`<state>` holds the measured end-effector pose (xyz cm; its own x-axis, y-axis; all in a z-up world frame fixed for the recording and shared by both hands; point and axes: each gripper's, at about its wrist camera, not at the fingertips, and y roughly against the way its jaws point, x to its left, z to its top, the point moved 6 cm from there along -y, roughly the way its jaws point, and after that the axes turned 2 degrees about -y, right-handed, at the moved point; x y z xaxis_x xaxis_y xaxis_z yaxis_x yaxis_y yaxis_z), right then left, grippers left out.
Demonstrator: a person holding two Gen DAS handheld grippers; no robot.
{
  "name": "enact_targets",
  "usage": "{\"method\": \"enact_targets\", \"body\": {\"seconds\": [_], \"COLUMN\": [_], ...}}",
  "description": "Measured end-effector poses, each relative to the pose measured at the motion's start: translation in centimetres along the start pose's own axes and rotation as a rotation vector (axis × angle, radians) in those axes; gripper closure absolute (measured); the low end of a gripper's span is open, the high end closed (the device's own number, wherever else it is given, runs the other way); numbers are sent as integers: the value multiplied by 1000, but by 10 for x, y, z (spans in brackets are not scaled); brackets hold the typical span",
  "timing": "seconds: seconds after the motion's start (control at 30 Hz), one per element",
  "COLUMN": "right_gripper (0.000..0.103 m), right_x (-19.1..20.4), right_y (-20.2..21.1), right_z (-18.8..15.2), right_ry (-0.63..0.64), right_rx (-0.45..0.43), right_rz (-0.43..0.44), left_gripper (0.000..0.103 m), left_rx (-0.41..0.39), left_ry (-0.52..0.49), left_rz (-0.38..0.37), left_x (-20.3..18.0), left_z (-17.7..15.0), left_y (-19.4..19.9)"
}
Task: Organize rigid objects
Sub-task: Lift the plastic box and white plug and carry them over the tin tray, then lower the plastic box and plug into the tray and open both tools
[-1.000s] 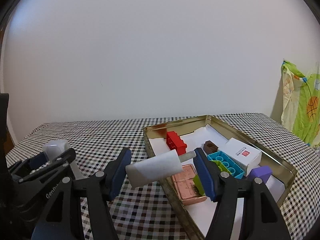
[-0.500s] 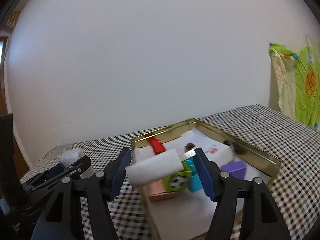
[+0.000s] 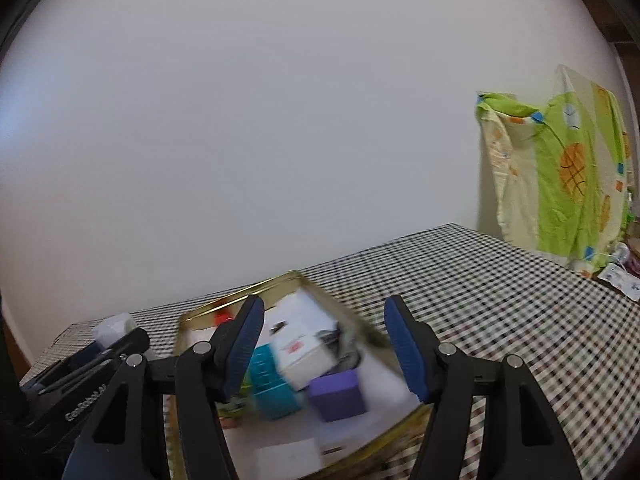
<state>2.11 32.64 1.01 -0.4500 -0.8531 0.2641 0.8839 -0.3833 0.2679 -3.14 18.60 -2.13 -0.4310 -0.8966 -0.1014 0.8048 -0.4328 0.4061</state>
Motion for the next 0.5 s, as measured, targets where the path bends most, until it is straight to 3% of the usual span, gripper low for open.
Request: {"method": "enact_targets", "body": {"seconds": [0.5], "right_gripper": [38], "right_x": [-19], "right_y": [-14], "right_z": [15], "right_ry": [49], "right_rx": [2], "right_rz": [-23], "left_gripper": [49], "left_rx": [27], "left_ry": [-88], "left_rz": [-58], "left_x": [-55], "left_z": [2], "left_y": [-20]}}
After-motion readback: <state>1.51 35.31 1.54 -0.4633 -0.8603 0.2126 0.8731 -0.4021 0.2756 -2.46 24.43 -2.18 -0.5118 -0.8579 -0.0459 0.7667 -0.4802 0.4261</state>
